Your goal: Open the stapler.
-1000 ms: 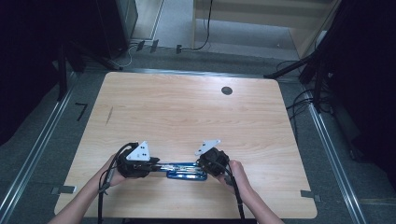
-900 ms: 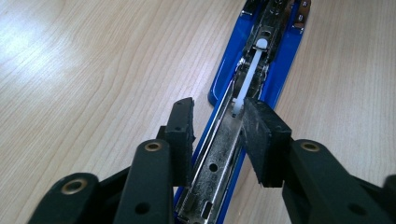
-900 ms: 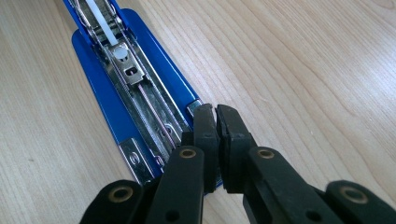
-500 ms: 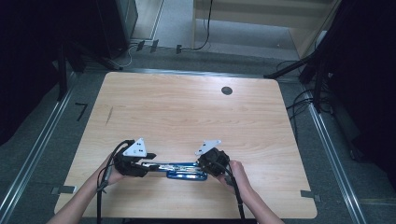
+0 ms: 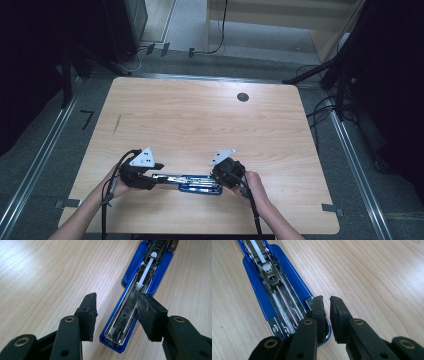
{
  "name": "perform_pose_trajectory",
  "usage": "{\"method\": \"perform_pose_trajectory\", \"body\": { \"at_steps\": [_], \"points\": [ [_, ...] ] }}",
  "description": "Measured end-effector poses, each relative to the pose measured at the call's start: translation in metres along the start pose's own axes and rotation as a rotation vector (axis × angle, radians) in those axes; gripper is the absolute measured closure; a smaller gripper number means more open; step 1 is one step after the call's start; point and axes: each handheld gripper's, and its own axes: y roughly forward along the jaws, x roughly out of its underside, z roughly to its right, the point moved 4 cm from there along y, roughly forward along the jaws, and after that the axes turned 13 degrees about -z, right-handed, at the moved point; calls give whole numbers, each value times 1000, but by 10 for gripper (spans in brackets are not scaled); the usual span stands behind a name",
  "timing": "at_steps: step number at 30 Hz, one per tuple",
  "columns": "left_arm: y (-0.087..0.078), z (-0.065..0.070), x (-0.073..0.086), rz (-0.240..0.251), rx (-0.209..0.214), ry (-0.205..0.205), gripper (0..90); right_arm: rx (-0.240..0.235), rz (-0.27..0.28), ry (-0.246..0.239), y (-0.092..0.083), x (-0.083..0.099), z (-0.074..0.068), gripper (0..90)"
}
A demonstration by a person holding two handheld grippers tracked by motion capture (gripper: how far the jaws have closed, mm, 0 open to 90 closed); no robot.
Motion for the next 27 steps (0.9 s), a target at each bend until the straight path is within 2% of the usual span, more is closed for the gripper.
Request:
{"method": "perform_pose_trajectory", "body": {
  "at_steps": [4, 6, 7, 10, 11, 13, 18, 20, 23, 27],
  "points": [
    [2, 0, -3, 0, 4, 3, 509, 1, 9, -2, 0, 0, 1, 825],
    [2, 0, -3, -3, 13, 7, 505, 28, 5, 3, 0, 1, 3, 834],
    [2, -1, -3, -4, 15, 5, 505, 59, -13, 8, 2, 2, 6, 840],
    [3, -1, -4, -4, 25, 9, 510, 51, -47, 34, 12, 11, 14, 823],
    [3, -1, -4, -1, 28, 6, 510, 42, -31, 36, 12, 13, 15, 817],
    [3, 0, -5, -4, 32, 16, 513, 42, -44, 41, 11, 13, 15, 811],
    [4, 1, -7, -8, 27, 29, 521, 32, 5, 56, 0, 7, 12, 811],
    [4, 1, -7, -7, 26, 30, 522, 19, 22, 63, -6, 6, 13, 808],
    [4, 1, -7, -6, 26, 28, 523, -45, 58, 72, -15, 4, 13, 796],
    [2, 1, -4, -21, 45, 33, 508, -98, 40, 51, -19, 4, 6, 785]
  ]
}}
